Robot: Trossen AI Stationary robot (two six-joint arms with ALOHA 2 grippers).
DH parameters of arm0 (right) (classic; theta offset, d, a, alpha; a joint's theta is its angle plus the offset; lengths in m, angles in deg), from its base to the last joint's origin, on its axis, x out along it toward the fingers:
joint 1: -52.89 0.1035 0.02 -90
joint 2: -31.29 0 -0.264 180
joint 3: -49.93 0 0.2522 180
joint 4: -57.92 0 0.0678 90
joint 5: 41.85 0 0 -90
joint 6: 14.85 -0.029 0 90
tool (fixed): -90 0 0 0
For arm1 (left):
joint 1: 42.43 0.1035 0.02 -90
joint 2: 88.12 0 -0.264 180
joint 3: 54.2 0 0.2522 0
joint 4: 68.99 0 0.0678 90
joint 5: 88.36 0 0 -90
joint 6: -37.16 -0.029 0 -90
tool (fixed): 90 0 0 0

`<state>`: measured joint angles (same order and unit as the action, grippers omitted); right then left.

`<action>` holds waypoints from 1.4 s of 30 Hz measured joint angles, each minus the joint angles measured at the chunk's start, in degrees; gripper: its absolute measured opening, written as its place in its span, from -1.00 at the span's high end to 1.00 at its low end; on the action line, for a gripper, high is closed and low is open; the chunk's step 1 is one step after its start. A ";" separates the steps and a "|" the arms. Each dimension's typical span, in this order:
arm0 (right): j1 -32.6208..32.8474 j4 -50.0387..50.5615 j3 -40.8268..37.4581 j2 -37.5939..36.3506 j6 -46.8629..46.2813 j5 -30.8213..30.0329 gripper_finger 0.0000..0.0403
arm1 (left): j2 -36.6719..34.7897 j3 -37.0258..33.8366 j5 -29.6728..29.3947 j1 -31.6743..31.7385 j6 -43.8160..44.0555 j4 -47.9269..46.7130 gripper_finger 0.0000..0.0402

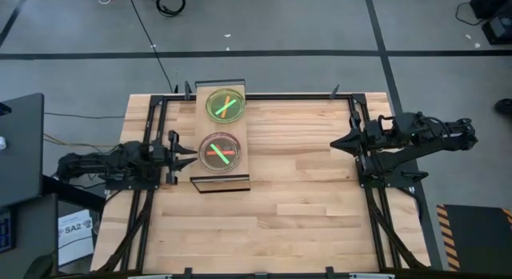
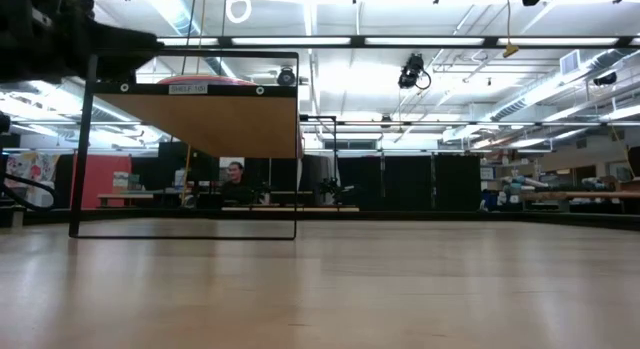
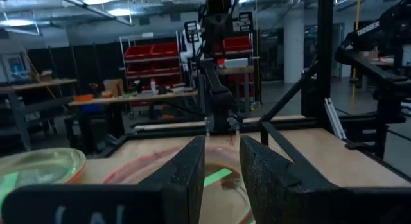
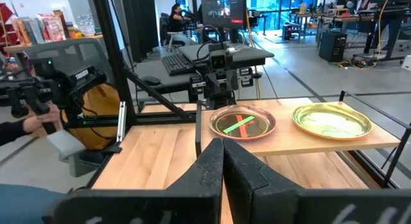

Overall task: Place and stack plates onto a shelf
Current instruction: Return to Home Position

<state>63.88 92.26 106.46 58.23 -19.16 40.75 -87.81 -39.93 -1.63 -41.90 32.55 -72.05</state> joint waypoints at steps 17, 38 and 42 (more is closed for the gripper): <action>0.01 -4.74 -14.55 -9.57 0.96 0.05 0.92 | 0.04 -0.04 -0.03 0.00 0.51 -2.04 0.48; -1.36 -24.03 -36.60 -26.82 4.11 -0.50 0.92 | 0.55 -0.11 -0.32 0.00 -0.10 -3.13 0.48; -2.15 -32.05 -41.83 -26.82 4.10 -0.15 0.92 | 0.84 -0.11 -0.34 0.00 1.13 -3.42 0.48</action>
<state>61.73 60.20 64.63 31.41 -15.06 40.60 -86.97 -40.04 -1.97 -41.90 33.68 -75.46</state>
